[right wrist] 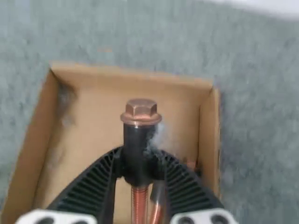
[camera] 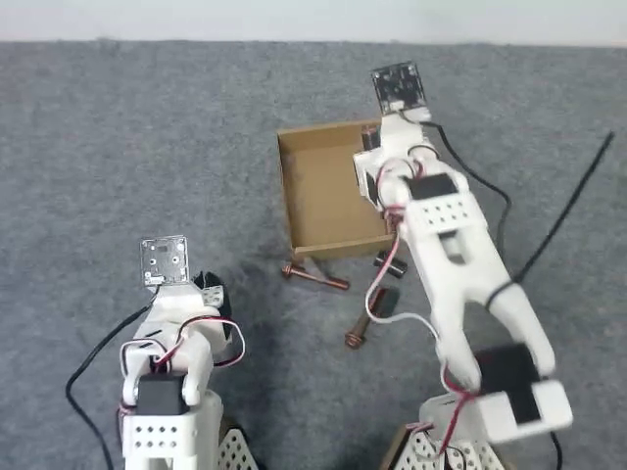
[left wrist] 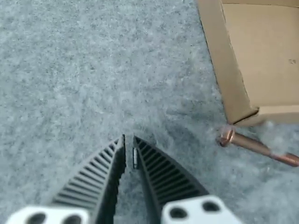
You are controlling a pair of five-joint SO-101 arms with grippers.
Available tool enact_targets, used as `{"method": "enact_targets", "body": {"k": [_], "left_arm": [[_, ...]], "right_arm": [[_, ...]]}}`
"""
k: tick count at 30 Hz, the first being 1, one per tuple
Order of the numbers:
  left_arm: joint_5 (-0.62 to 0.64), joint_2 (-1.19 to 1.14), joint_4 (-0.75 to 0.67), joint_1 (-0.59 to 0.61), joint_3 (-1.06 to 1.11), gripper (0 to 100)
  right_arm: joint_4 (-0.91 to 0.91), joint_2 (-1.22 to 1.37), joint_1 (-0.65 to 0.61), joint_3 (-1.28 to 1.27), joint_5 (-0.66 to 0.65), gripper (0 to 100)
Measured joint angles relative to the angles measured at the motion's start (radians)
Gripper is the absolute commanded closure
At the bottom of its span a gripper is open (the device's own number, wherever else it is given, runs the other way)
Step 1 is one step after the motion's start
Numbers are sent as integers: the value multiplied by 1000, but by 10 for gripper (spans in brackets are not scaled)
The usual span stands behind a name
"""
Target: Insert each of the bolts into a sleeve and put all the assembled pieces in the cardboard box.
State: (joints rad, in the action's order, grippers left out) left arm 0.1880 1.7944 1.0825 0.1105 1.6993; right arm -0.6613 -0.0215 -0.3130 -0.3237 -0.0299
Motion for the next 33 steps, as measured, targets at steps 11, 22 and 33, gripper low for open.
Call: {"method": "enact_targets", "body": {"k": [11,22,33], "left_arm": [[0,0,0,0,0,977],[0,0,0,0,0,977],[0,0,0,0,0,977]], "right_arm": [[-281,308,-15,321,98,990],[-410,491,-17,428,103,988],[-414,496,-17,430,103,905]]}}
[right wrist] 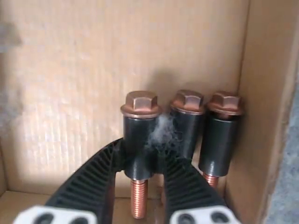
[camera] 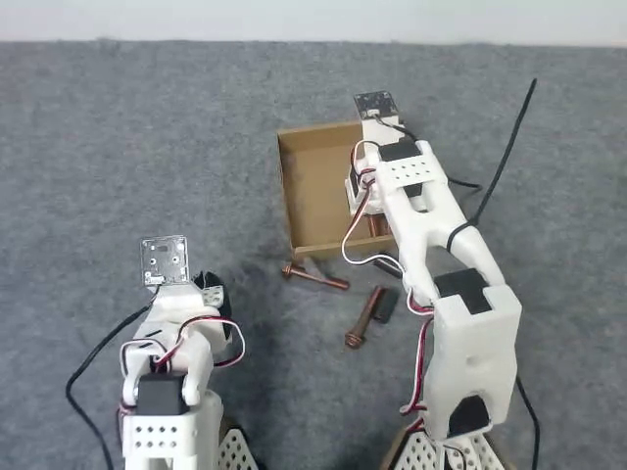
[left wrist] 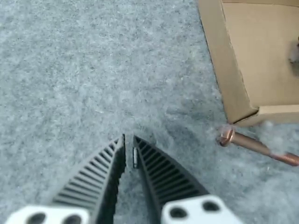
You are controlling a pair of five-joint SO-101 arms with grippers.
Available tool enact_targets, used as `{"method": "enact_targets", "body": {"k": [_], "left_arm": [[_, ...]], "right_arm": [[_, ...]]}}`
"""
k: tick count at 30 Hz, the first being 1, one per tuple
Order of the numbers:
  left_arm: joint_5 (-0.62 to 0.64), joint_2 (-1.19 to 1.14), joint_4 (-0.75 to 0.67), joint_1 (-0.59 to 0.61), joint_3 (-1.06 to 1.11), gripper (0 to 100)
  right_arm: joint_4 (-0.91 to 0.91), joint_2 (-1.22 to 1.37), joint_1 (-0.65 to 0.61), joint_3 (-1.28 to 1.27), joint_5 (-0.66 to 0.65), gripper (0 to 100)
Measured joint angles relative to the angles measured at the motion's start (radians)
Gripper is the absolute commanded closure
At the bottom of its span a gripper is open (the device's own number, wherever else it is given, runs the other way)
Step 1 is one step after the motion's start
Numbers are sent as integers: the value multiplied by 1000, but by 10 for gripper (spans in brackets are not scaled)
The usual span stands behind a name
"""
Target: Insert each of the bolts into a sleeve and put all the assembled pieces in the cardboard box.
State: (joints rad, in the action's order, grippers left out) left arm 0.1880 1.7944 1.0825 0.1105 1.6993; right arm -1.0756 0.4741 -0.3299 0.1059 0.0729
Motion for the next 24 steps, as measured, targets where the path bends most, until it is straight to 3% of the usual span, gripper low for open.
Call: {"method": "enact_targets", "body": {"k": [15,24], "left_arm": [[-8,0,0,0,0,977],[-8,0,0,0,0,977]], "right_arm": [[-114,-94,-3,20,0,968],[-411,-259,-29,20,0,968]]}}
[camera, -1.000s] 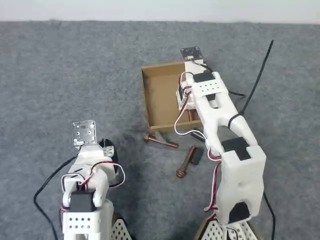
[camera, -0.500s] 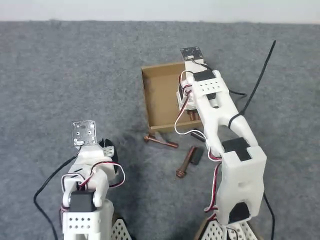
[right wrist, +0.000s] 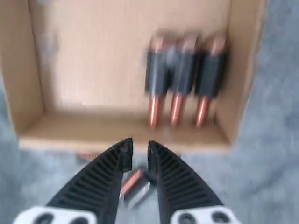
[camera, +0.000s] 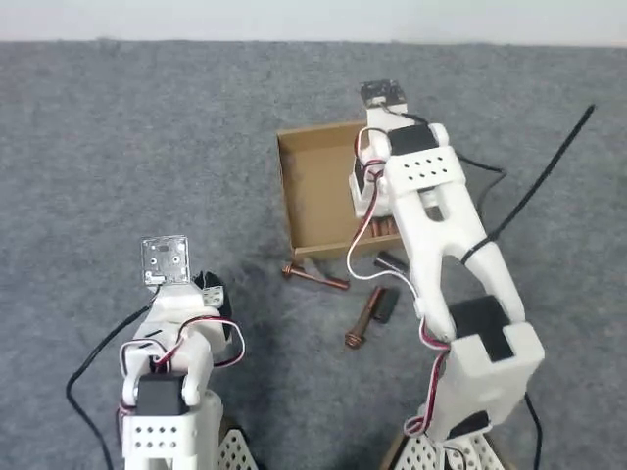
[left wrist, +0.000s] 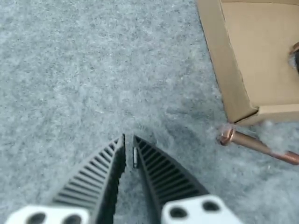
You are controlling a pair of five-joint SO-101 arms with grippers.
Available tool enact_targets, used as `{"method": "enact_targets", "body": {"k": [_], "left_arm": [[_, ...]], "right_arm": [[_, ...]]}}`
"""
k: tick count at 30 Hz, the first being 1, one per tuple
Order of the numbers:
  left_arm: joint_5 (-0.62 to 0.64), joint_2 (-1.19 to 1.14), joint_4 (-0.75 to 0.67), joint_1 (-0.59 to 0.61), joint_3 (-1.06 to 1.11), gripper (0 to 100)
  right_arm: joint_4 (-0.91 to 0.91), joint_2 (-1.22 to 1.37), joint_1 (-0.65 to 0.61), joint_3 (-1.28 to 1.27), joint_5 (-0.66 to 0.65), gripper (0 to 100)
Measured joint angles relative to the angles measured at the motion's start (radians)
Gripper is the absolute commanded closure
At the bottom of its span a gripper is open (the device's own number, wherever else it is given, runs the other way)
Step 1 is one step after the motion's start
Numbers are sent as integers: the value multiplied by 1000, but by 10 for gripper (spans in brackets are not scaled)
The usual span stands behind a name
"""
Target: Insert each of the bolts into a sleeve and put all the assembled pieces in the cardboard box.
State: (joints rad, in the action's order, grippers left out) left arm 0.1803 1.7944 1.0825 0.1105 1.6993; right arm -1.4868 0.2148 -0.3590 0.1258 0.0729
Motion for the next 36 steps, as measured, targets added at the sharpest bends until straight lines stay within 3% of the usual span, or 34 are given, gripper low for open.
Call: {"method": "enact_targets", "body": {"k": [6,9,18,27,36], "left_arm": [[0,0,0,0,0,977],[0,0,0,0,0,977],[0,0,0,0,0,977],[0,0,0,0,0,977],[0,0,0,0,0,977]], "right_arm": [[-256,-46,-38,0,-81,968],[-262,-110,-44,-48,-140,968],[-235,-405,-48,-379,-149,964],[-26,-549,-48,-755,-144,963],[285,-549,-48,-905,112,963]]}}
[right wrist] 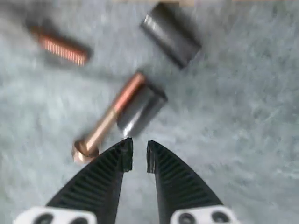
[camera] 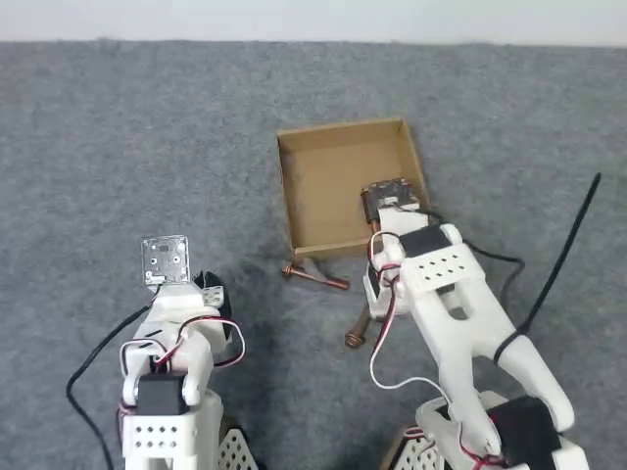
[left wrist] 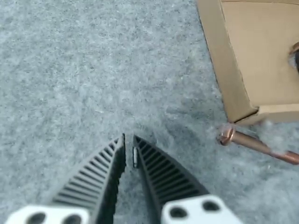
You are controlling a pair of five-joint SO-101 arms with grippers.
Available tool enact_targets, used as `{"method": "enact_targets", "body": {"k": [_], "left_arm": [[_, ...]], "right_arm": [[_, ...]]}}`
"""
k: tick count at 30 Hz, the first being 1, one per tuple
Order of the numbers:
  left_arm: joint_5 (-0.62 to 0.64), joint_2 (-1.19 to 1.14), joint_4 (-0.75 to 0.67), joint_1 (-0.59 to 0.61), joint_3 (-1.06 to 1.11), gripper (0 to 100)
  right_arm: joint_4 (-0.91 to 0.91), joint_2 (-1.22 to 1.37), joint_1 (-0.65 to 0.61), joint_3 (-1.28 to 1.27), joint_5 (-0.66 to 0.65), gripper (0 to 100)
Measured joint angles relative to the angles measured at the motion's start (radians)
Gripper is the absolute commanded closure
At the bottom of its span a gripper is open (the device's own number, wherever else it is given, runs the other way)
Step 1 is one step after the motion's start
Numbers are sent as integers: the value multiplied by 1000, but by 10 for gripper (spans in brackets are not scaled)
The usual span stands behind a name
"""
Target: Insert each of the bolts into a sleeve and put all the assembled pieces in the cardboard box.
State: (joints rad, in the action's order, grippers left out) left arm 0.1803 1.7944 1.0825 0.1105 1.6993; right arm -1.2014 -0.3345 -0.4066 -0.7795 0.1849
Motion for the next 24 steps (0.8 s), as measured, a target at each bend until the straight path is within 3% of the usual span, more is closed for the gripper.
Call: {"method": "enact_targets", "body": {"k": [6,10,16,24], "left_arm": [[0,0,0,0,0,977],[0,0,0,0,0,977],[0,0,0,0,0,977],[0,0,0,0,0,977]], "right_arm": [[138,0,0,-41,77,963],[149,0,0,-43,83,959],[155,2,0,-55,83,851],[161,135,-2,-32,84,851]]}}
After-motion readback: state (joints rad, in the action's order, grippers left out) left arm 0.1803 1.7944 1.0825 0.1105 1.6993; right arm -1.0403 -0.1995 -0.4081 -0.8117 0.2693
